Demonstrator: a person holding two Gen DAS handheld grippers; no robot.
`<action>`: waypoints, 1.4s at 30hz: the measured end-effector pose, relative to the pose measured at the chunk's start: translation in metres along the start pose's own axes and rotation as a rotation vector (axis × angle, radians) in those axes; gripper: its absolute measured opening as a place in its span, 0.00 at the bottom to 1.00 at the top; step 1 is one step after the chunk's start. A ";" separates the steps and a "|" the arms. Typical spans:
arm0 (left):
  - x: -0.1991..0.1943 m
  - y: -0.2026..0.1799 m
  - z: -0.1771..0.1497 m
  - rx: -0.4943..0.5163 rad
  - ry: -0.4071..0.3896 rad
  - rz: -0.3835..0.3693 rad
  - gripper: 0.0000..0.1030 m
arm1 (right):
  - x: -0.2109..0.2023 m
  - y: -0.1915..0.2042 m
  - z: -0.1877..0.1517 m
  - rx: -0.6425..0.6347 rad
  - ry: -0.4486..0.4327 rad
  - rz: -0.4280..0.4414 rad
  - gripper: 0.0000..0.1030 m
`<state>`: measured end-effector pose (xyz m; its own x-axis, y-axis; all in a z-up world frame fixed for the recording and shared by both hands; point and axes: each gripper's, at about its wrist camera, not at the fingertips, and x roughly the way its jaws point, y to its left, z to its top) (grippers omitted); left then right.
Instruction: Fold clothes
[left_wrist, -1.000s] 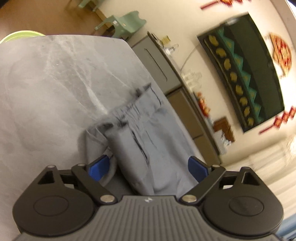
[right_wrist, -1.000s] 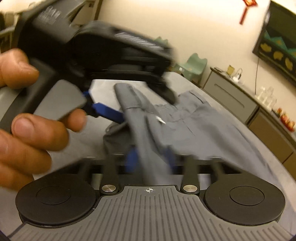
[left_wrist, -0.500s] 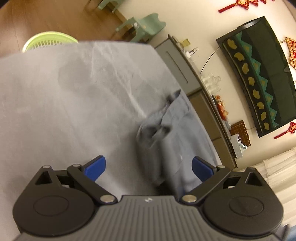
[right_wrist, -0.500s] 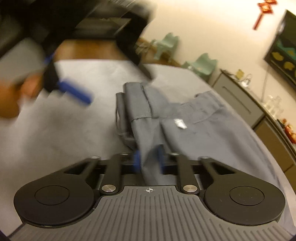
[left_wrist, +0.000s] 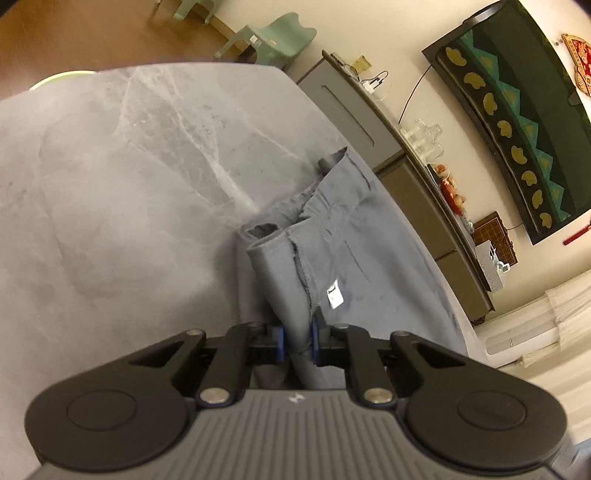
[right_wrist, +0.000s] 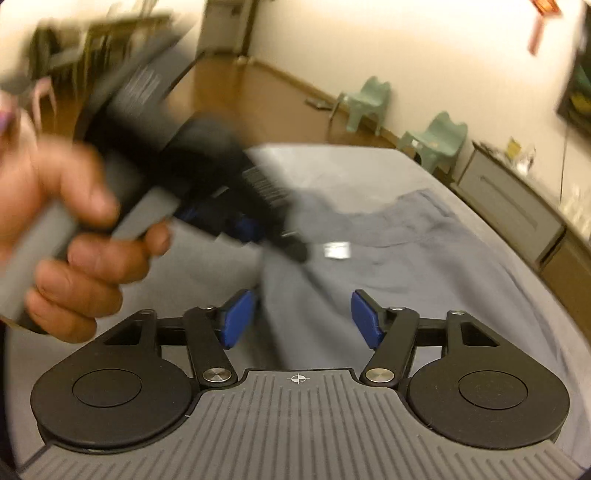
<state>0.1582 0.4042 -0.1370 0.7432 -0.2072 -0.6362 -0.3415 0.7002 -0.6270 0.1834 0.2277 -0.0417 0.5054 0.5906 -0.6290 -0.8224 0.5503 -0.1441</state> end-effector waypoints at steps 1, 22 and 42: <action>-0.002 -0.005 -0.002 0.023 -0.014 0.015 0.11 | -0.007 -0.018 0.004 0.064 -0.016 0.011 0.64; -0.026 -0.128 -0.091 0.708 -0.244 0.250 0.09 | 0.157 -0.172 0.097 0.428 0.273 -0.146 0.89; -0.062 -0.206 -0.205 1.058 -0.380 0.156 0.10 | 0.065 -0.159 0.099 0.324 0.264 -0.166 0.09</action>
<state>0.0651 0.1326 -0.0604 0.9233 0.0279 -0.3830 0.0774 0.9634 0.2566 0.3728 0.2367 0.0155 0.5053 0.3309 -0.7970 -0.5902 0.8063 -0.0394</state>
